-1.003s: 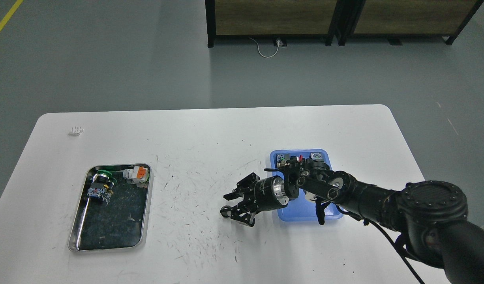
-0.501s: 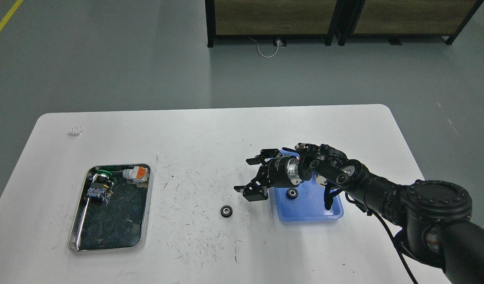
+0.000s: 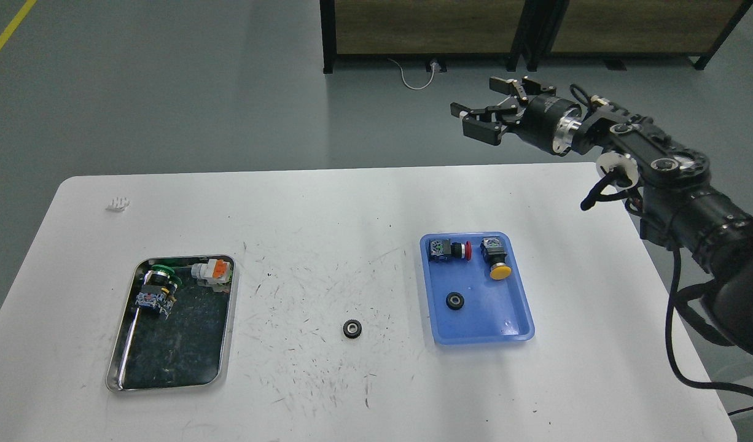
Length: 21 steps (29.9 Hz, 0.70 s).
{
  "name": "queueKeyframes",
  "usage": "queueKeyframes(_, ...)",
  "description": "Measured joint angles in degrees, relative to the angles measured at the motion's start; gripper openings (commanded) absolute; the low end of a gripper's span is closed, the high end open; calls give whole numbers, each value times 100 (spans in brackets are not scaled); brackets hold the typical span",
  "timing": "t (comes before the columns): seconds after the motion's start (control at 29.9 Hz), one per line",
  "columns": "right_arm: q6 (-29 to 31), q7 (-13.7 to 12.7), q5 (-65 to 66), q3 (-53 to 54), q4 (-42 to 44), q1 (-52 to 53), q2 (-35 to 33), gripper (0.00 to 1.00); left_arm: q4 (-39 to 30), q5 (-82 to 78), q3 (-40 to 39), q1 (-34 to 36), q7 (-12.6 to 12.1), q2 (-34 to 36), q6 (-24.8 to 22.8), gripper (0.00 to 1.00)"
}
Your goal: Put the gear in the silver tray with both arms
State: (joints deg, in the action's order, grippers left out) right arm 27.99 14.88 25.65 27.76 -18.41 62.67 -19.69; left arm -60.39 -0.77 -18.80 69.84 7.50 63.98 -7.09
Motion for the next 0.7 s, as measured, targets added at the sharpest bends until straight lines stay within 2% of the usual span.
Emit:
queueKeyframes(0.13,0,0,-198,271,5,239,-587,100,-19,-208,53,-139,88,-413,-323,99)
queueKeyframes(0.23,-10,-5,-351,303,11,432,-970,100,-48,-582,58,-327,324,-734,-541,99)
queueKeyframes(0.37,-54,-25,-548,309,18,630,-1372,100,-124,-985,61,-639,522,-1151,-751,99)
queueKeyframes(0.57,-211,-41,-595,309,30,810,-1733,100,-431,-1918,61,-1188,1013,-1844,-1049,99)
queueKeyframes(0.7,-276,-46,-596,309,37,824,-1786,100,-773,-2385,62,-1508,1075,-2234,-1085,99)
